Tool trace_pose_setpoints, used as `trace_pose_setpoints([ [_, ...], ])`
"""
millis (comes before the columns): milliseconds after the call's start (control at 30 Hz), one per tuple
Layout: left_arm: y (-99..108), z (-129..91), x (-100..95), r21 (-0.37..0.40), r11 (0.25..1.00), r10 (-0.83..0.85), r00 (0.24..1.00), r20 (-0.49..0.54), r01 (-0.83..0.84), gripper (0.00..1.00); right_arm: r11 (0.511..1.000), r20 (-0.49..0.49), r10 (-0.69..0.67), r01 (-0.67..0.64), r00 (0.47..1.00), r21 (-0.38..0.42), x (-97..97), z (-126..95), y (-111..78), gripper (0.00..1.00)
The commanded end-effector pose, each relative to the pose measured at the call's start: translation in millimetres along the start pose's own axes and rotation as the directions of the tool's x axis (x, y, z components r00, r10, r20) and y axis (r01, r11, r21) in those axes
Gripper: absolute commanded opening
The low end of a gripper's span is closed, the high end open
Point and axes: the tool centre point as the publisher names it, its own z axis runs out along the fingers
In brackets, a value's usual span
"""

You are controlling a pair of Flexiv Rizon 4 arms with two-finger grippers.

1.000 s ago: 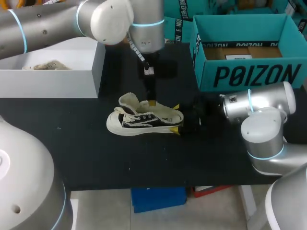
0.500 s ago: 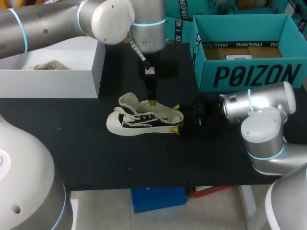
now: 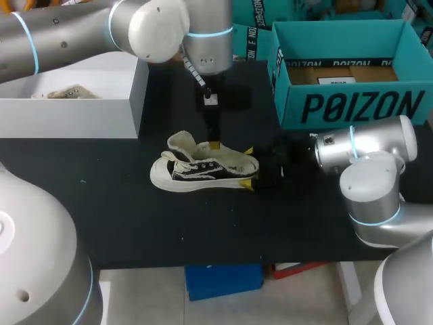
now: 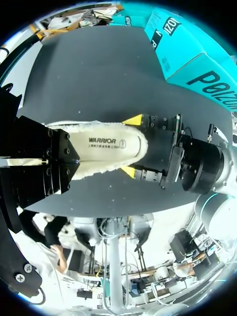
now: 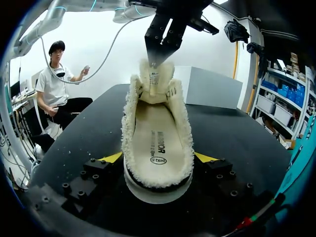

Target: Take the shoe out of the shoebox, open the shoe tongue, remove and reinsert the insole, then place the shoe into the shoebox

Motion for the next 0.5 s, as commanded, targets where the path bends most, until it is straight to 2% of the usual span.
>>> trace_pose_setpoints([
  [33,4,4,-1.3,-0.004,1.0,-0.015,1.0,0.009,0.015,0.0,1.0,0.0,0.001,-0.001,1.0,0.002,-0.5,0,0.4,0.0],
  [500,16,31,-2.5,0.019,0.999,-0.029,1.0,-0.011,0.029,0.0,1.0,0.0,0.001,-0.001,1.0,0.002,-0.5,0,0.4,0.0],
])
